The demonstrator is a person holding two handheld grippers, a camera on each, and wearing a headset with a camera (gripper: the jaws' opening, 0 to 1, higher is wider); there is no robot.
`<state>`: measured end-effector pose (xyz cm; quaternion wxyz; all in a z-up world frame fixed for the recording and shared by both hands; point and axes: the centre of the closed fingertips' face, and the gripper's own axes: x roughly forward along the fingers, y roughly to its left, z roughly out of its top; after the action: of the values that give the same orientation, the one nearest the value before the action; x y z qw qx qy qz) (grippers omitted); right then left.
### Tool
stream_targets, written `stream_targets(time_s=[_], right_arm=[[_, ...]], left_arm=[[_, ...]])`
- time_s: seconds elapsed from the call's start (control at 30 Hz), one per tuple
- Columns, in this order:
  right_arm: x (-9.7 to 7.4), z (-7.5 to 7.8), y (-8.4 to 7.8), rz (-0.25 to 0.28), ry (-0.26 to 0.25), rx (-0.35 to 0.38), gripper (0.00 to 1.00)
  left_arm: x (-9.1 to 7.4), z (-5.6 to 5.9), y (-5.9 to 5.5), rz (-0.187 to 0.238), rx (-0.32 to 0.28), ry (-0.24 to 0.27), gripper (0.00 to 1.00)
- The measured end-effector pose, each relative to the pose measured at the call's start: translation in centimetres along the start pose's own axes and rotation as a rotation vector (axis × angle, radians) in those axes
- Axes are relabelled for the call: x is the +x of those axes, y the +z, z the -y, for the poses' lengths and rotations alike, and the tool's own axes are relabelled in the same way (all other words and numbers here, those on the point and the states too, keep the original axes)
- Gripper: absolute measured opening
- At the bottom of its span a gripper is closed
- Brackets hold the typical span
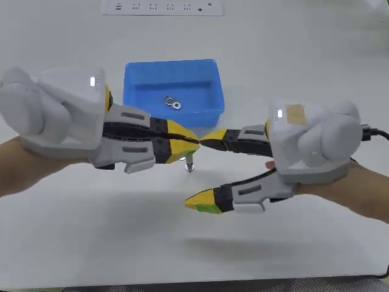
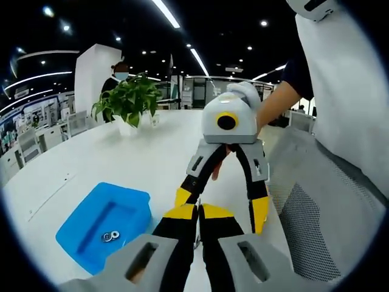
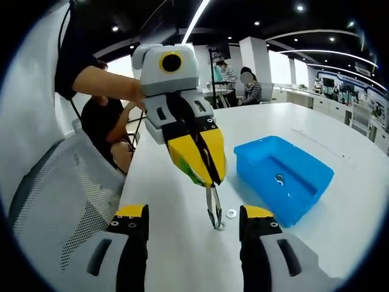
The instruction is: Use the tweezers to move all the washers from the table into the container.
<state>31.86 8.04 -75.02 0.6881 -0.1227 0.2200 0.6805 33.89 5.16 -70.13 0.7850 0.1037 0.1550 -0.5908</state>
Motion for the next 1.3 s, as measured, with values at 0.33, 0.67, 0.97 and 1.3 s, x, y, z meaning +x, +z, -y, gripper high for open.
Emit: stream_targets(time_s=[0.33,0.67,0.97,1.3], right_arm=[[1.5,1.5,-0.8,-0.062,0.061,-0.063,0.26],[2.0,1.6,-1.1,-0.062,0.073,-0.108,0.14],[2.1,1.6,-1.3,-0.069,0.073,-0.156,0.12],[2.2,1.8,-1.3,-0.062,0.070,-0.197,0.10]], left_arm=[[-0.1,0.0,-0.1,-0.023,0.005,-0.010,0.05],[-0.2,0.2,-0.2,-0.038,0.012,-0.012,0.05],[-0.2,0.1,-0.3,-0.045,0.012,-0.014,0.05],[-0.2,-0.1,-0.3,-0.051,0.011,-0.008,0.05]])
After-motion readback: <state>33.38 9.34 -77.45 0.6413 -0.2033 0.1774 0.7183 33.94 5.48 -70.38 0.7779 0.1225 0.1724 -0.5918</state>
